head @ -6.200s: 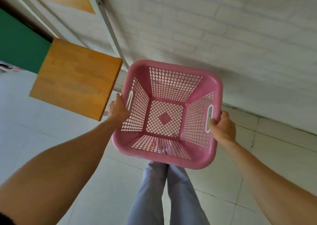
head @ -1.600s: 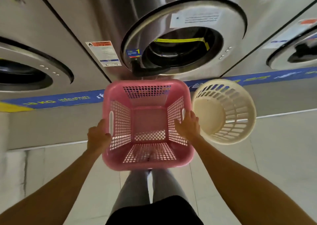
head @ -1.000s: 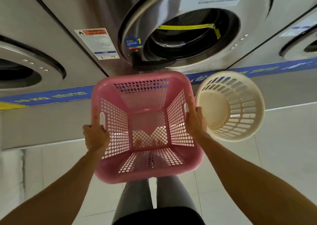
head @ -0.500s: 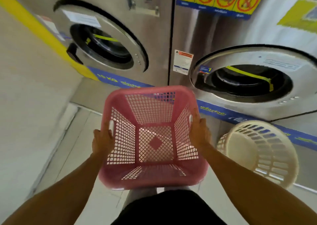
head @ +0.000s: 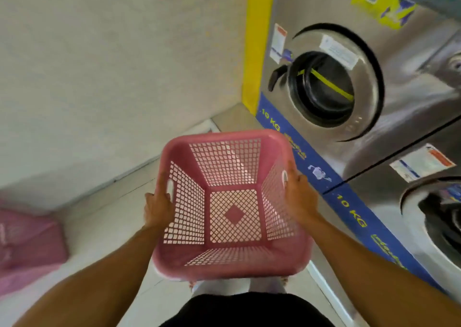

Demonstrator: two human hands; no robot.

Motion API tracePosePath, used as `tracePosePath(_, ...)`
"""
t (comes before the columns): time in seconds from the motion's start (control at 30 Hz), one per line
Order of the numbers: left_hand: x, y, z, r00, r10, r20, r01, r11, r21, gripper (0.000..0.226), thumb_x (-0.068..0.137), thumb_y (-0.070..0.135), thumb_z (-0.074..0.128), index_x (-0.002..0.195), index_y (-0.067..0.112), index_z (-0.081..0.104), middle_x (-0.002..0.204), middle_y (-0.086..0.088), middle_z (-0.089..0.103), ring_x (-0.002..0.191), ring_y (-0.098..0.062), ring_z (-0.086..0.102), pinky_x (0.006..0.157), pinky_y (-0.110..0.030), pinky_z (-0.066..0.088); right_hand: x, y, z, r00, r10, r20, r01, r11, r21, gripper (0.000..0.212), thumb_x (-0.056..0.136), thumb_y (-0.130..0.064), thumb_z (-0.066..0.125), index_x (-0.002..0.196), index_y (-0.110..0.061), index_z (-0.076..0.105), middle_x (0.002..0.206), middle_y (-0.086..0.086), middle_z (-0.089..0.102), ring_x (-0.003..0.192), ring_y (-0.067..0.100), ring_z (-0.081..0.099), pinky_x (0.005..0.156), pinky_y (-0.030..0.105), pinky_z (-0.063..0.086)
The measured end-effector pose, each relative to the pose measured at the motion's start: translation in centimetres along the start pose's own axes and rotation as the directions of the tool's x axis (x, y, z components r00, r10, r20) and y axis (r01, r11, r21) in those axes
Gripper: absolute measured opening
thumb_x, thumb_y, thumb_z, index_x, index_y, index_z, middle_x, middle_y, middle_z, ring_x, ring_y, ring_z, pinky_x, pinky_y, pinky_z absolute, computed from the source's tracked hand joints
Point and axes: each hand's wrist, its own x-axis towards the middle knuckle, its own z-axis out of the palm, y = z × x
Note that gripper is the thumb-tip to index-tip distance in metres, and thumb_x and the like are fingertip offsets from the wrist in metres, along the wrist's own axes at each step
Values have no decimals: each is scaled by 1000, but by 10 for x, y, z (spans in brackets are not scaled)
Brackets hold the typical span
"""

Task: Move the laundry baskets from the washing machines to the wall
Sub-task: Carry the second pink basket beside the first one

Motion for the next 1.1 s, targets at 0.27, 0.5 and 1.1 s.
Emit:
tracePosePath(0.27,15,-147,-91,972,-190,-140,178,979,-96,68,98,38,42,145,60,-2,81,-21,59,58,-26,59,46,-28,42,12,-176,60,956,-294,-6,293,955,-49,85,101,-28,50,159,-43,-10,84,9,42,66,36,61,61,43,49)
tracePosePath(0.5,32,-251,-149,912,-348,-216,331,937,-115,80,98,17,39,143,63,-7,88,-20,60,57,-30,59,43,-27,39,10,-308,94,890,-449,75,454,888,-71,76,104,-33,46,161,-37,-4,93,13,50,55,14,45,45,20,28)
tracePosePath(1.1,123,-414,-234,823,-504,-261,468,863,-192,75,100,26,47,143,66,0,134,-15,56,56,-8,59,40,-7,43,60,-539,204,722,-545,426,560,822,102,82,105,-29,46,154,-50,-16,90,15,51,52,22,64,36,31,53)
